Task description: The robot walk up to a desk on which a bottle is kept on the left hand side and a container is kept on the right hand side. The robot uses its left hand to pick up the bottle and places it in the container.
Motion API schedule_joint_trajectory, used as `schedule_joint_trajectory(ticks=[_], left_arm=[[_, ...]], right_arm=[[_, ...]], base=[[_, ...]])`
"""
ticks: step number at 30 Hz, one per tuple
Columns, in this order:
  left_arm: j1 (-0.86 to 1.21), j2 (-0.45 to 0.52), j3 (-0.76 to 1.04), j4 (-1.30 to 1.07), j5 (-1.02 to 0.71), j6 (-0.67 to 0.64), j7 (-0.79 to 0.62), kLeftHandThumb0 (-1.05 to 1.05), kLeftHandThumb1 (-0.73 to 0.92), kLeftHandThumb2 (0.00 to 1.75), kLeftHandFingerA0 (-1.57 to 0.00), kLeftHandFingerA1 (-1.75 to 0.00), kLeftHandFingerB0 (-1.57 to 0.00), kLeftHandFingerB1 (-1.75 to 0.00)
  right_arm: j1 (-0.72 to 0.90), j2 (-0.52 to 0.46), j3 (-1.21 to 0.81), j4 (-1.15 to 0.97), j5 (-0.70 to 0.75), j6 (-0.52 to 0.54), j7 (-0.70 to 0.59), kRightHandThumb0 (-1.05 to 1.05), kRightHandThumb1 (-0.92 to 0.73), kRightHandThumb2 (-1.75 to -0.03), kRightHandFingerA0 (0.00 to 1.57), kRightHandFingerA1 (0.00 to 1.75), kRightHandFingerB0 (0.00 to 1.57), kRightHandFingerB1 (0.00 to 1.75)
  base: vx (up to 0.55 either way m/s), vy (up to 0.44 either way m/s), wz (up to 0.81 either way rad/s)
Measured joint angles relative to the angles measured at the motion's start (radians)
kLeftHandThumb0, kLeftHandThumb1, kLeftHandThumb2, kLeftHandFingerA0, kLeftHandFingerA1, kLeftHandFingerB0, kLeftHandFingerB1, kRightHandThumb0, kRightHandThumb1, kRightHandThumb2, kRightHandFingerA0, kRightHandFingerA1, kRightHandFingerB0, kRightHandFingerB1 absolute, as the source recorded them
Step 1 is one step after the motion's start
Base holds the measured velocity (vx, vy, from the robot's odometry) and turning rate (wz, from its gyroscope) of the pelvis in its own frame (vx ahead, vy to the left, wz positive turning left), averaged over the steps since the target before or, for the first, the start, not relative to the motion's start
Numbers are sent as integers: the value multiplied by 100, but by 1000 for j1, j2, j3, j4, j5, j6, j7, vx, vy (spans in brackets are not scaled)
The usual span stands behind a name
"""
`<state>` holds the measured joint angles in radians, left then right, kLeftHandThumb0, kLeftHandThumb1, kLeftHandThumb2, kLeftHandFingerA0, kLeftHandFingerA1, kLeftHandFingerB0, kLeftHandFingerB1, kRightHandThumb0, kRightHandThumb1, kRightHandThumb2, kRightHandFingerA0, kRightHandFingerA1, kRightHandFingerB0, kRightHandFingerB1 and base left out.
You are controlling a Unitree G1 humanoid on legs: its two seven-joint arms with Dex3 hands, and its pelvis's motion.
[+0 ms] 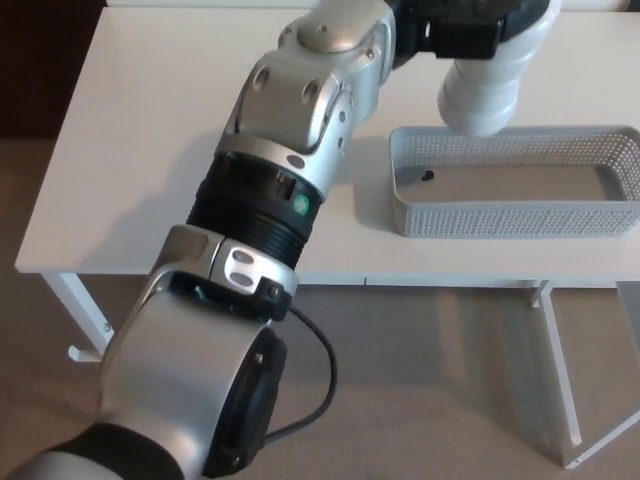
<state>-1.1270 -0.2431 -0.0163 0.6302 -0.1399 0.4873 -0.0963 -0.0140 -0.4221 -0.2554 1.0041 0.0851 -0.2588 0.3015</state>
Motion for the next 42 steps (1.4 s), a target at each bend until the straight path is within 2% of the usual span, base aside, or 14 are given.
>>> schedule_joint_trajectory(ticks=[3,10,11,14,16,21,27,29,30,33,39,40,41,42], left_arm=[[18,-1,-12,-26,0,26,-12,-13,60,93,-112,-102,-84,-106],[53,-4,-36,-54,0,64,-27,-14,65,88,-107,-97,-83,-99],[54,-3,-37,-54,0,66,-27,-14,63,91,-111,-120,-84,-104],[72,-2,-51,-66,3,68,-28,-20,58,97,-113,-131,-88,-106],[83,0,-55,-66,5,68,-29,-16,58,94,-109,-132,-86,-111],[108,4,-60,-66,8,69,-29,-16,60,95,-103,-111,-81,-106],[120,19,-70,-48,20,68,-25,-18,66,86,-113,-117,-87,-108],[120,22,-71,-39,22,67,-24,-20,65,87,-113,-121,-90,-108],[120,22,-71,-37,23,67,-24,-16,54,107,-120,-116,-95,-101],[117,33,-69,-2,33,61,-19,-15,54,108,-122,-118,-97,-103],[115,40,-61,21,44,59,-12,-14,51,109,-121,-115,-97,-101],[112,41,-56,29,45,58,-12,-48,62,59,-31,-55,-34,-37],[112,41,-55,31,45,57,-12,-48,62,59,-31,-55,-34,-37],[110,44,-56,36,47,53,-13,-64,40,81,-1,-21,-7,-23]], right_arm=[[-1,-3,3,3,-1,0,0,-60,-37,-53,88,47,86,46],[-4,-6,5,8,-1,0,0,-66,-30,-67,84,53,84,52],[-4,-6,5,8,-1,0,0,-65,-26,-70,87,57,79,53],[-9,-6,5,9,-2,1,-2,-60,-37,-53,89,47,86,45],[-12,-7,7,9,-3,1,-3,-67,-30,-67,86,53,84,52],[-13,-8,8,10,-3,1,-4,-60,-37,-54,89,47,88,46],[-14,-8,7,9,-3,1,-4,-66,-29,-66,85,52,85,52],[-14,-8,7,9,-3,1,-4,-67,-29,-66,85,52,85,51],[-14,-8,7,9,-3,1,-4,-67,-29,-67,85,52,85,52],[-15,-8,7,9,-3,1,-5,-62,-37,-53,89,47,88,46],[-15,-8,8,8,-3,1,-8,-68,-30,-68,86,53,85,52],[-15,-8,8,8,-4,1,-8,-67,-30,-68,84,52,85,52],[-15,-8,8,8,-4,1,-8,-67,-30,-68,84,52,85,52],[-15,-8,9,8,-4,1,-9,-61,-38,-54,88,46,87,46]], base=[[0,0,0],[0,0,0],[0,0,0],[0,0,0],[0,0,0],[0,0,0],[0,0,0],[0,0,0],[0,0,0],[0,0,0],[0,0,0],[0,0,0],[0,0,0],[0,0,0]])
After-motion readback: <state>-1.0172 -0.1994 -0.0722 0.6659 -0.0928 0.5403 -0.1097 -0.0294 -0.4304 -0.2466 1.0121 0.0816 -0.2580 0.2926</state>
